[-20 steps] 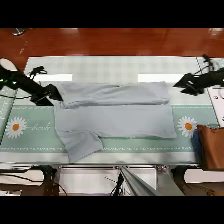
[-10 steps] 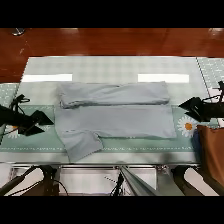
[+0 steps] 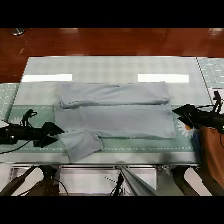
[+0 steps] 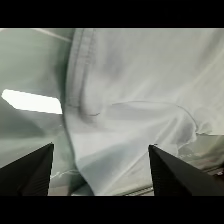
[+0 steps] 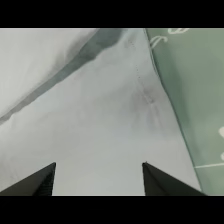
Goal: Fold the shirts.
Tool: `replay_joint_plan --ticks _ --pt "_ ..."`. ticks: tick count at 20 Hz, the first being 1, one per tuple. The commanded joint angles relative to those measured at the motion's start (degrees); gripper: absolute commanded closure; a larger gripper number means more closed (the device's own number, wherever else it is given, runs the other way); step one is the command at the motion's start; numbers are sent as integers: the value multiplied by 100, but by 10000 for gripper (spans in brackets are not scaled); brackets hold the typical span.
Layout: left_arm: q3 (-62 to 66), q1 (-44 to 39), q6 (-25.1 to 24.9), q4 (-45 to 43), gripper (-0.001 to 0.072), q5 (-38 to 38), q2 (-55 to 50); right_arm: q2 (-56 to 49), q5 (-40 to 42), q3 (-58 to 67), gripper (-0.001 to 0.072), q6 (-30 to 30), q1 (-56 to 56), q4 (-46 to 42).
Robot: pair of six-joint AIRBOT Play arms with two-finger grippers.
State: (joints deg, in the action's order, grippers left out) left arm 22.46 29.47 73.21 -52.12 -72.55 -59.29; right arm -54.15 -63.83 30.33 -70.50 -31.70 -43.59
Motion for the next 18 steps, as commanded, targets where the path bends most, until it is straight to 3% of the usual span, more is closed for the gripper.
replay_joint_plan --ticks 1,3,6,9,10,12,13,16,18 --pt "-428 -7 -431 529 2 319 20 22 -4 -35 90 4 2 55" --pt "-431 -131 -811 828 4 337 17 22 42 -35 90 2 2 133" --pt "-431 -619 -800 848 4 734 7 20 308 -26 90 -94 -4 131" --pt "-431 -1095 -763 846 8 920 4 20 258 20 90 -409 -4 -518" --pt "-431 -1172 -763 844 52 916 4 20 225 20 90 -667 -4 -979" --pt "-426 -1200 -811 844 583 828 4 20 107 17 90 -1224 -2 -1963" --pt "-415 -1200 -894 844 684 754 4 20 2 17 90 -1478 -2 -2417" --pt "-411 -1200 -1062 844 684 704 7 15 -363 0 90 -1635 2 -3244" --pt "-409 -1200 -1060 844 684 717 7 13 -476 -66 90 -1655 2 -3143"
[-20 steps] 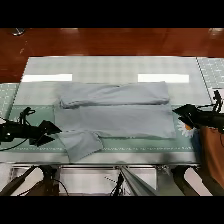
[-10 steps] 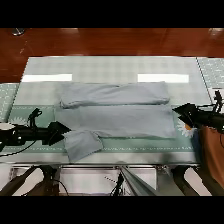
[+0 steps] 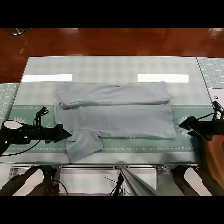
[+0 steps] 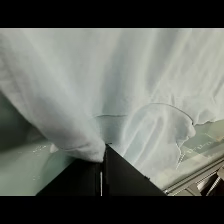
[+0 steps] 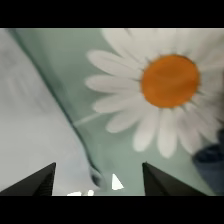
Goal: Fold the shirts.
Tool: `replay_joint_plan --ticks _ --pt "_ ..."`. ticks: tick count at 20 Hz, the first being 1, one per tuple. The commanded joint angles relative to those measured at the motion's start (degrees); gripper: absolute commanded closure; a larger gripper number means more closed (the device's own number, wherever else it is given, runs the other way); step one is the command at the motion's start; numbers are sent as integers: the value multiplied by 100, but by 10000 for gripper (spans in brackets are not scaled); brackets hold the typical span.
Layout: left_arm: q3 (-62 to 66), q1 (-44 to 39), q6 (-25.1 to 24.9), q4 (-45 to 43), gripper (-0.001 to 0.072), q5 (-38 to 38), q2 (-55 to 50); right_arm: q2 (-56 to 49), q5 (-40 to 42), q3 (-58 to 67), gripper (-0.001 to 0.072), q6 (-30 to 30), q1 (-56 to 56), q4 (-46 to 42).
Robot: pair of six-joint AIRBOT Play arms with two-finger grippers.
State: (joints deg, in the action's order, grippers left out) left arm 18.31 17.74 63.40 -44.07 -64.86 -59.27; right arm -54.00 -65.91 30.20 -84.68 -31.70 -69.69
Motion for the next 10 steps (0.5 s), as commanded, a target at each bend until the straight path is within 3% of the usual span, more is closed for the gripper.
replay_joint_plan --ticks 1,10 --pt "4 -26 -76 39 685 -52 4 -2 -339 -94 90 -210 2 -437" --pt "4 -26 -76 42 684 -11 4 -769 -498 -140 90 627 4 1040"
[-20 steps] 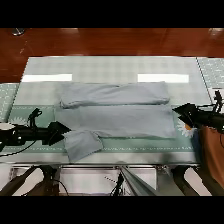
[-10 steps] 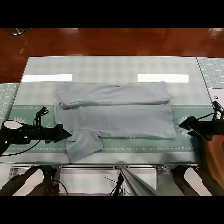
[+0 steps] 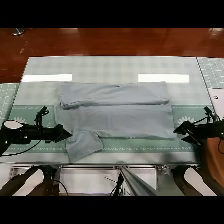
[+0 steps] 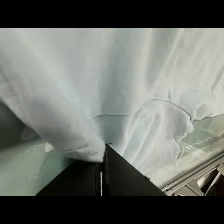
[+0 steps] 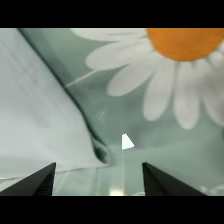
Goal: Fold the shirts.
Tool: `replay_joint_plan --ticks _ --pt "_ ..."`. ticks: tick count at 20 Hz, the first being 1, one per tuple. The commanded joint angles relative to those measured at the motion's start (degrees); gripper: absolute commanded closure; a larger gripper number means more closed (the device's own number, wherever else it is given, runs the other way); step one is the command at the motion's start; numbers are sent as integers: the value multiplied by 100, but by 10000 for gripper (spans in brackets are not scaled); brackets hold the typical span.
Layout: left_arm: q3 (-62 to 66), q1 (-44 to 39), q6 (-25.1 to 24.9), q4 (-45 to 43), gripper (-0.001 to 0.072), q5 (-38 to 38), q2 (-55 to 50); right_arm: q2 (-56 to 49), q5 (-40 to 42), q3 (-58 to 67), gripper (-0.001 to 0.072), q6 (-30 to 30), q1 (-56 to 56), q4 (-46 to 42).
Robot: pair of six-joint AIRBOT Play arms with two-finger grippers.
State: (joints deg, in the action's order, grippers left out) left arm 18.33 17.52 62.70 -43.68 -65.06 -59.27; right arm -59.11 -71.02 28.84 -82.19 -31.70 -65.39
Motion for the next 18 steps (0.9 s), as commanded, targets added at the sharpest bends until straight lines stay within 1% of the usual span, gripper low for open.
replay_joint_plan --ticks 1,6,10,11,12,13,16,18 --pt "2 -4 -7 2 684 13 4 -326 87 -4 91 446 4 745" --pt "2 -4 -7 7 685 37 4 -584 247 -4 91 710 35 1351" --pt "2 -4 0 26 685 26 4 -914 487 20 99 730 726 1458" --pt "11 -2 0 26 684 4 4 -929 503 101 193 732 898 1443" --pt "55 -2 -4 22 684 -15 4 -927 450 223 419 785 1005 1432" --pt "146 -2 -4 22 684 -63 4 -925 352 369 680 957 1062 1429" --pt "793 7 -7 24 684 -350 4 -925 -2 1016 683 977 1069 1209" --pt "1388 9 46 24 684 -400 0 -933 26 1491 683 866 1069 1163"
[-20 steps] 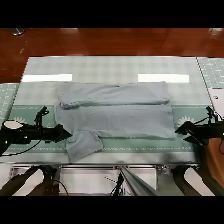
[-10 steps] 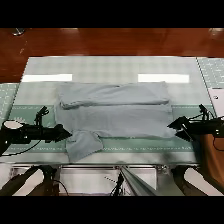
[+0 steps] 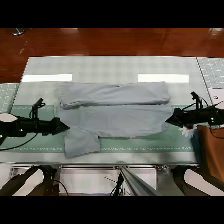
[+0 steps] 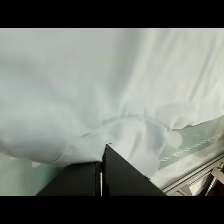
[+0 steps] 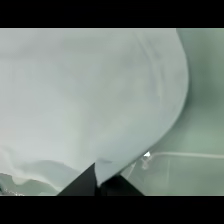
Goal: Fold the shirts.
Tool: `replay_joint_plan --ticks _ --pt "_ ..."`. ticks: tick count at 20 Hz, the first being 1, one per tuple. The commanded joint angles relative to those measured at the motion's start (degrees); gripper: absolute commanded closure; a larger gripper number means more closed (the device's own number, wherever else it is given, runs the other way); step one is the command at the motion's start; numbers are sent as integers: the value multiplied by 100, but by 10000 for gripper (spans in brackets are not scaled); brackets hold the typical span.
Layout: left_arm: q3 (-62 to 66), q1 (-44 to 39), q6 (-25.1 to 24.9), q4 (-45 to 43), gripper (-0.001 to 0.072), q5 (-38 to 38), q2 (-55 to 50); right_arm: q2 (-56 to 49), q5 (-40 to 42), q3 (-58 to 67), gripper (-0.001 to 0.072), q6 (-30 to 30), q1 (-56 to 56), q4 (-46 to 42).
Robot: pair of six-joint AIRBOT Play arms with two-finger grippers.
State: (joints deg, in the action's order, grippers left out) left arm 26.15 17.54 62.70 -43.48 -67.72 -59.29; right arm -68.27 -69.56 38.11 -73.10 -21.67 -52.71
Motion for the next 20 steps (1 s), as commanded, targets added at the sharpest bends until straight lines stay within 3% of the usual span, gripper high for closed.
replay_joint_plan --ticks 1,6,11,16,19,20 --pt "920 7 203 4 684 -70 -35 -72 -39 826 683 -87 68 -74" --pt "2575 -7 728 4 684 9 -1200 -894 76 2011 683 76 83 964" --pt "4332 -157 1176 2 685 -260 -2815 -1773 184 2929 682 74 83 1381" --pt "5974 -494 1720 -2 685 -656 -4170 -2422 409 3171 683 76 83 1539" --pt "6400 -540 1764 -17 685 -859 -4640 -2669 518 3169 682 214 83 1799" --pt "6395 -540 1755 -22 658 -957 -4717 -2728 577 3169 605 262 83 1921"
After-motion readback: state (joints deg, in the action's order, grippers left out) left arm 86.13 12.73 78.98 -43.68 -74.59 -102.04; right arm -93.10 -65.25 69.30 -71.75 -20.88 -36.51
